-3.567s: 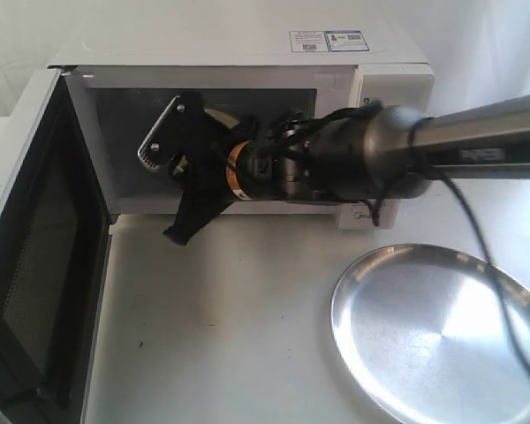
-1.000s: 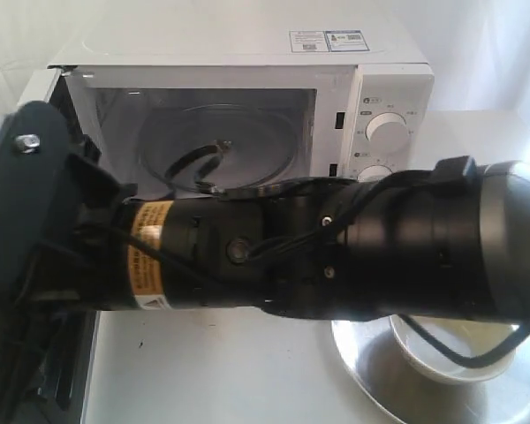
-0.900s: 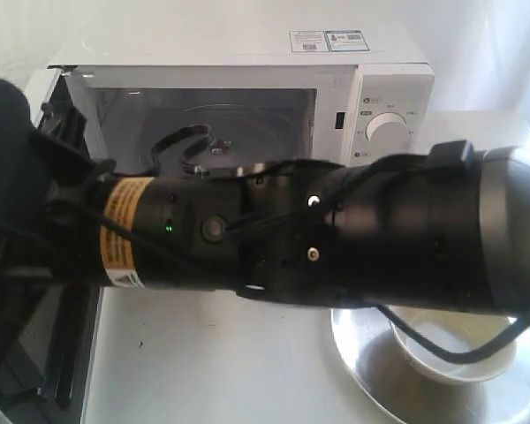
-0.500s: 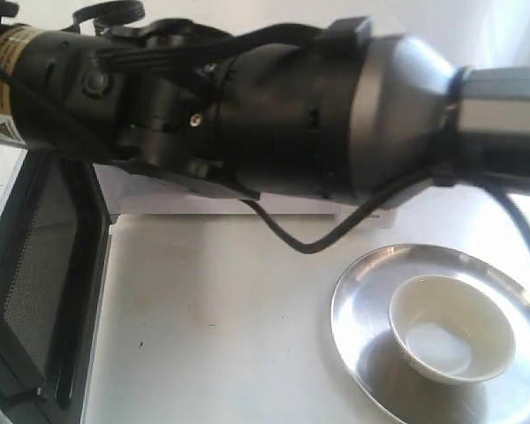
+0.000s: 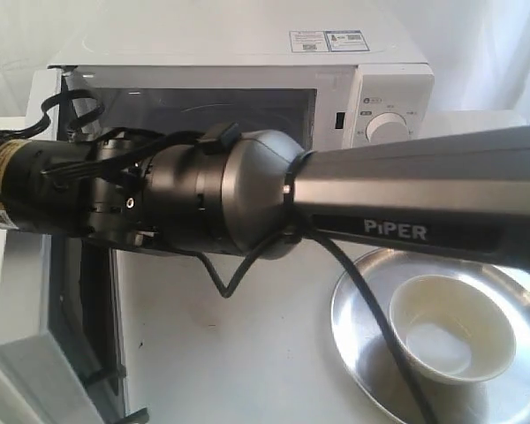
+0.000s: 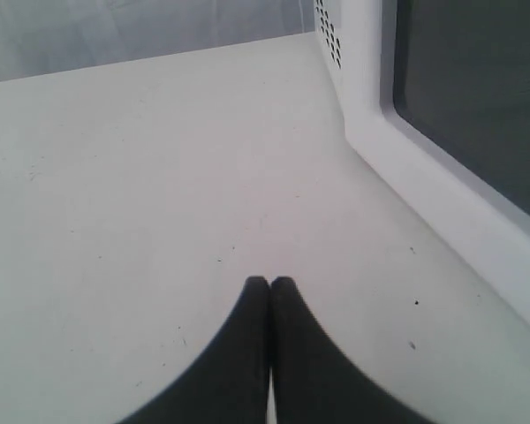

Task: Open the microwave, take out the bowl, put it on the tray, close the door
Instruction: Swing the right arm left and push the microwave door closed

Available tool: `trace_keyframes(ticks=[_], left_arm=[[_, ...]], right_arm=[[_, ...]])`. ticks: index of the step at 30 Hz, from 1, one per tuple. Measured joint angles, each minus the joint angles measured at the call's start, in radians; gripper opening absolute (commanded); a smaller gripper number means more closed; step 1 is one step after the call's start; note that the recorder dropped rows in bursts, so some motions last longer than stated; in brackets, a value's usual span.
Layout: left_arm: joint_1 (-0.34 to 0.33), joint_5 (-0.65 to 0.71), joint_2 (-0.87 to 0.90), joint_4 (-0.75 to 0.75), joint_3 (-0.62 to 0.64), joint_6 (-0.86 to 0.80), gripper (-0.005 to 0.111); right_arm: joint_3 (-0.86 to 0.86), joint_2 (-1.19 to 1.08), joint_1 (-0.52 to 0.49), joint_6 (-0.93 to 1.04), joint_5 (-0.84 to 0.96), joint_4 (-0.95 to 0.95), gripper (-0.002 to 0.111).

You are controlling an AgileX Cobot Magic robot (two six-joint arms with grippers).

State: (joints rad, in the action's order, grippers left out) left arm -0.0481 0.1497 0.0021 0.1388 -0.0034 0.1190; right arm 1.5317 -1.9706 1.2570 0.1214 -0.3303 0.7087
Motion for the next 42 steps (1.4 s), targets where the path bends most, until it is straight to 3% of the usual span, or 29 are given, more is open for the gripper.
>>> trace_keyframes(ticks=[4, 11, 19, 22, 32, 42], left_arm=[[0.000, 0.000, 0.000, 0.000, 0.000, 0.000, 0.000], [0.000, 0.000, 0.000, 0.000, 0.000, 0.000, 0.000], [0.000, 0.000, 0.000, 0.000, 0.000, 0.000, 0.000], [0.000, 0.000, 0.000, 0.000, 0.000, 0.000, 0.000], [0.000, 0.000, 0.000, 0.000, 0.000, 0.000, 0.000], [0.000, 0.000, 0.000, 0.000, 0.000, 0.000, 0.000]], right_arm=[[0.000, 0.033, 0.000, 0.076, 0.160, 0.005, 0.000], [0.005, 0.129, -0.006, 0.079, 0.655, 0.067, 0.000], [0.006, 0.129, -0.055, -0.292, 1.252, 0.401, 0.000], [0.006, 0.138, -0.081, -0.393, 1.384, 0.450, 0.000], [-0.004, 0.249, 0.018, -0.633, 1.329, 0.426, 0.000], [-0.262, 0.667, 0.155, -0.845, 0.760, 0.413, 0.000]])
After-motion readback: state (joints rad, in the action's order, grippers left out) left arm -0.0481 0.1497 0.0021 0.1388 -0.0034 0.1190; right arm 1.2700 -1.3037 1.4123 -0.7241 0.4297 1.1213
